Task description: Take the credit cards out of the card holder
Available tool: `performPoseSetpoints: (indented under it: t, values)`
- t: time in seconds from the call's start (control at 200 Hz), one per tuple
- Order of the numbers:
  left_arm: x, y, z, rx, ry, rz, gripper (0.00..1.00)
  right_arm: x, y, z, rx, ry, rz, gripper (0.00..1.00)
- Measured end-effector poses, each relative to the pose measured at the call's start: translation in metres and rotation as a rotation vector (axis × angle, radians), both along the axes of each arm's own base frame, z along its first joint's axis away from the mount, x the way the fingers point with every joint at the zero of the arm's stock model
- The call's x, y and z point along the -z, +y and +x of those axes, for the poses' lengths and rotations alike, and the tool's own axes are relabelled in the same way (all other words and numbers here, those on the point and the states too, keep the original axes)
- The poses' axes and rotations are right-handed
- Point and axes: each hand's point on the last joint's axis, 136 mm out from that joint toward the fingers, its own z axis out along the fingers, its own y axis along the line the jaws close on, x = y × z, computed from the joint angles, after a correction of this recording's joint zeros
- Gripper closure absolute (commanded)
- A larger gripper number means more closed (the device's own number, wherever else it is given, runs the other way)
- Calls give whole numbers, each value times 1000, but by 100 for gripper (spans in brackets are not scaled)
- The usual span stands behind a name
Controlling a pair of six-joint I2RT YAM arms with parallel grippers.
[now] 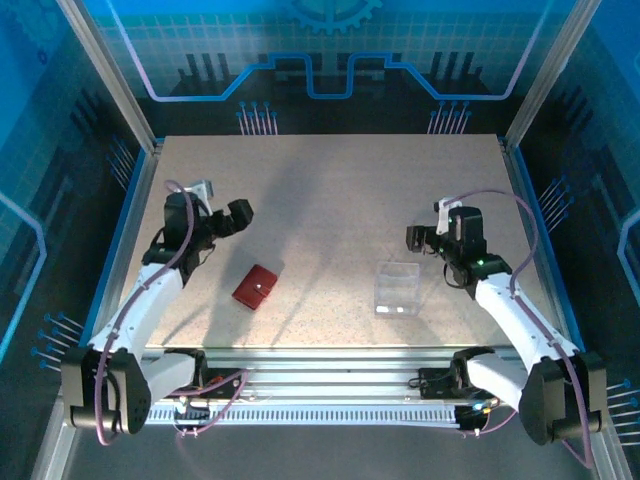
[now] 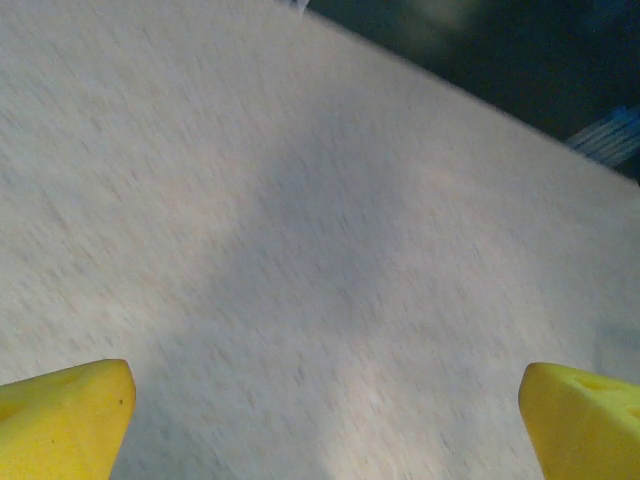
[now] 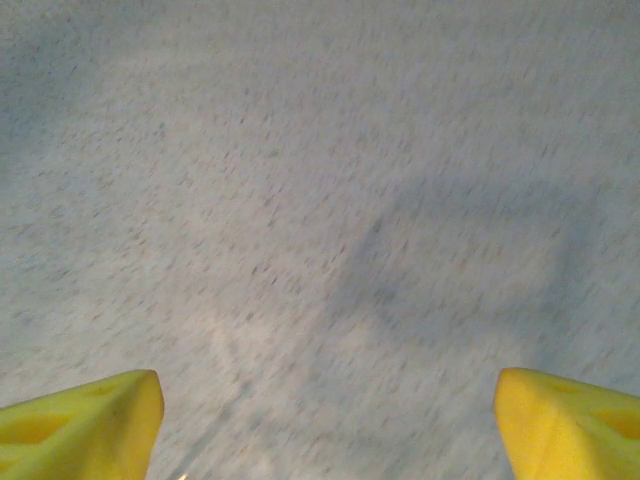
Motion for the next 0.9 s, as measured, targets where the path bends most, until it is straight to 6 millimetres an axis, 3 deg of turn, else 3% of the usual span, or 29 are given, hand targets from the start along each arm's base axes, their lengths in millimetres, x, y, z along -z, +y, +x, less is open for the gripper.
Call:
performPoseSetpoints:
  t: [0.23,0.325,0.52,0.695,0.895]
  values:
    - [45,-54,-33,186,318,-15,2,31,10,-38,52,268,139,37]
    - [61,-67,-48,234,398,1,2,41,11,-49,68,339,153,46]
    - [69,-67,-56,241,442,7,2,61,14,-53,75,424,162,69]
    - [71,-65,-58,238,453,16,2,82,15,-56,68,505,144,74]
    - [75,-65,-61,237,464,17,2,88,15,-54,63,517,137,78]
